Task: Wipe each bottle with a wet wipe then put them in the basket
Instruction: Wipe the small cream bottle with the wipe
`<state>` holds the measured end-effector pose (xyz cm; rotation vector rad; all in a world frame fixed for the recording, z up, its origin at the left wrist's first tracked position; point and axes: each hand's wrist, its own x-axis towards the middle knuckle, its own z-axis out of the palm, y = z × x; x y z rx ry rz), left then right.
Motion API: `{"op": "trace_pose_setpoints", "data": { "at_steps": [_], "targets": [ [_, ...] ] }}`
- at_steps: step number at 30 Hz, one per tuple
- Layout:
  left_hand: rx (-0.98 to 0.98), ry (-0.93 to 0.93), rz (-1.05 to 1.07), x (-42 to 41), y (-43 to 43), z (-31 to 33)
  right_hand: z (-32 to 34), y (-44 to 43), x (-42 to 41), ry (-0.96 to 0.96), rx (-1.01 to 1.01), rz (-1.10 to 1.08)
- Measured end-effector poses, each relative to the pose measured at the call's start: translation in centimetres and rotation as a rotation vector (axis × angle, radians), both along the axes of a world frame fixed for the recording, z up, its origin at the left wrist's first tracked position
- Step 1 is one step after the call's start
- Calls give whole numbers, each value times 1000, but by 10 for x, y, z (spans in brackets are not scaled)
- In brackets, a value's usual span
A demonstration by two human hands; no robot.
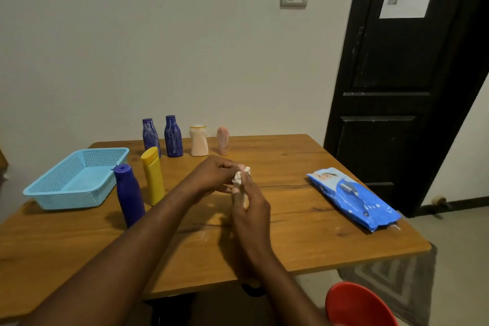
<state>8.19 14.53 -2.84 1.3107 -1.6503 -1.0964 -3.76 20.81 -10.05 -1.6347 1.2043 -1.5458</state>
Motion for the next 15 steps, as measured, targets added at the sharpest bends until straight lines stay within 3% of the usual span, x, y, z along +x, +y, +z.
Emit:
{"op": "trace_pose_setpoints", "data": {
  "at_steps": [5,15],
  "targets": [
    [-75,-3,34,-3,3,-6,-7,8,21,226,87,87],
    [-75,-106,60,-9,4,0,10,-19,13,244,200,66]
  ]
}}
